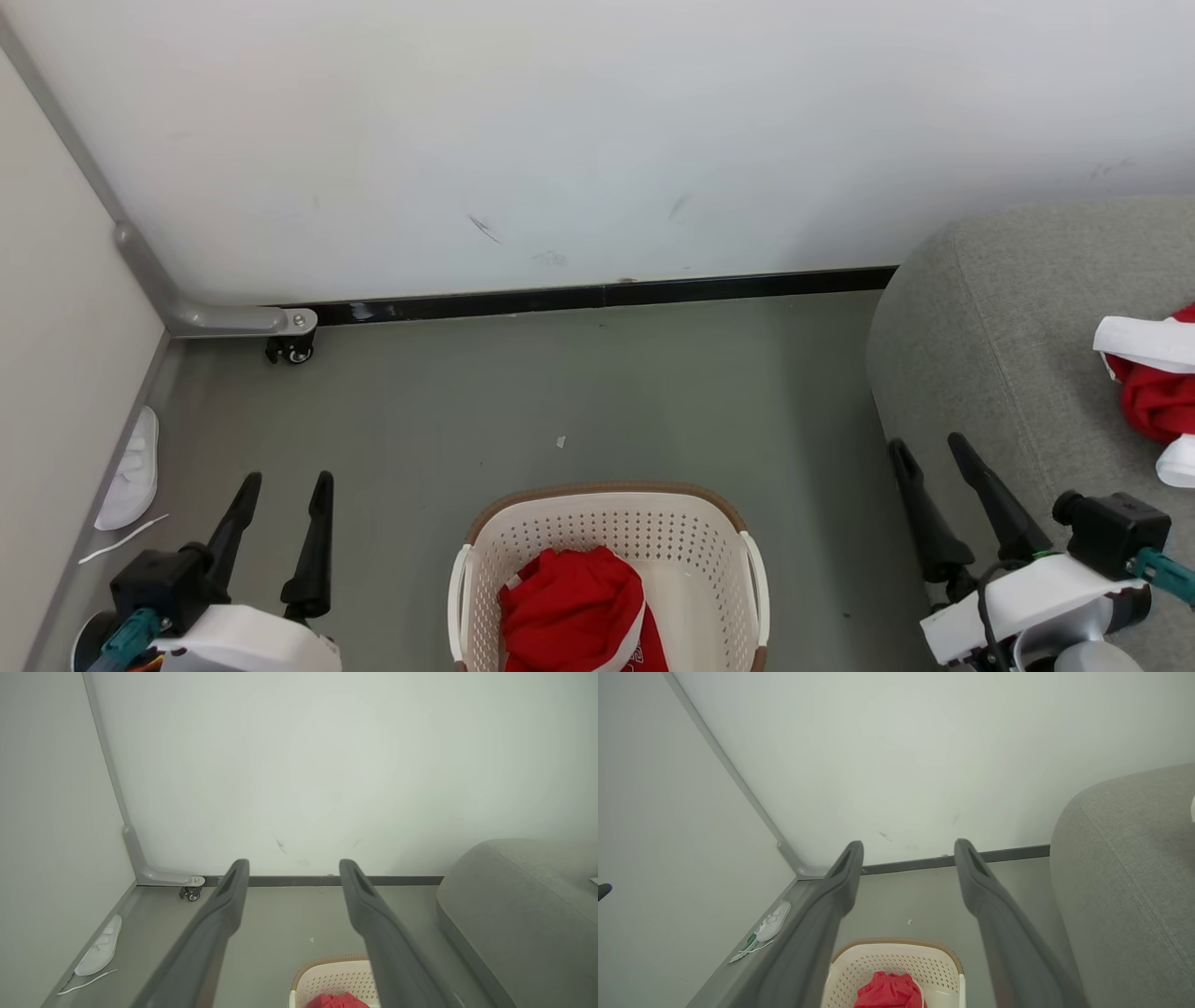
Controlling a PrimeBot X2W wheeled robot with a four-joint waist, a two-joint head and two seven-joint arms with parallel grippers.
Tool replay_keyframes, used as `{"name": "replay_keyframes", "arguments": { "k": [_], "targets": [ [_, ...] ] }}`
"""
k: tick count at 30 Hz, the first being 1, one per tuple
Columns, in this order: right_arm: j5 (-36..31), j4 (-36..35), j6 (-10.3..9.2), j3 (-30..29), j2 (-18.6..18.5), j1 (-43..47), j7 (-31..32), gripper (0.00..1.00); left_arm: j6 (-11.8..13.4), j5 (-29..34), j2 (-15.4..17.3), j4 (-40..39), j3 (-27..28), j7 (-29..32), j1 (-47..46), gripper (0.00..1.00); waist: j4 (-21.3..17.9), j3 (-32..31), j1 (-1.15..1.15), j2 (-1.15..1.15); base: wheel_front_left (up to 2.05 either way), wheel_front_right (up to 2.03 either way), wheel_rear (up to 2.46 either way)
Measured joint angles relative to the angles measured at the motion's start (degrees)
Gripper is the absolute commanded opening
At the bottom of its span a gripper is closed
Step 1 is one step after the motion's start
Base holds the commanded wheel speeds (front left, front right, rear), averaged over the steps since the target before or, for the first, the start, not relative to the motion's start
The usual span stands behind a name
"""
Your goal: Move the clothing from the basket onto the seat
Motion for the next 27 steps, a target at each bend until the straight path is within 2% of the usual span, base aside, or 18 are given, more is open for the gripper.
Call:
{"name": "replay_keyframes", "arguments": {
  "k": [14, 27],
  "targets": [
    [-2.79, -0.90, 0.00, -0.91, 0.88, 1.98, 0.00, 1.00, -0.12, 2.88, -2.53, -1.15, 4.85, 0.00, 2.88, 1.00, -0.11, -0.10, 0.00, 0.00, 0.00, 0.00, 0.00],
    [-3.75, -1.18, 0.00, -1.10, 1.52, 1.98, 0.00, 1.00, -2.02, 5.45, -4.36, -1.79, 7.56, 0.00, 3.82, 1.00, -0.18, 0.15, 0.00, 0.00, 0.00, 0.00, 0.00]
  ]
}}
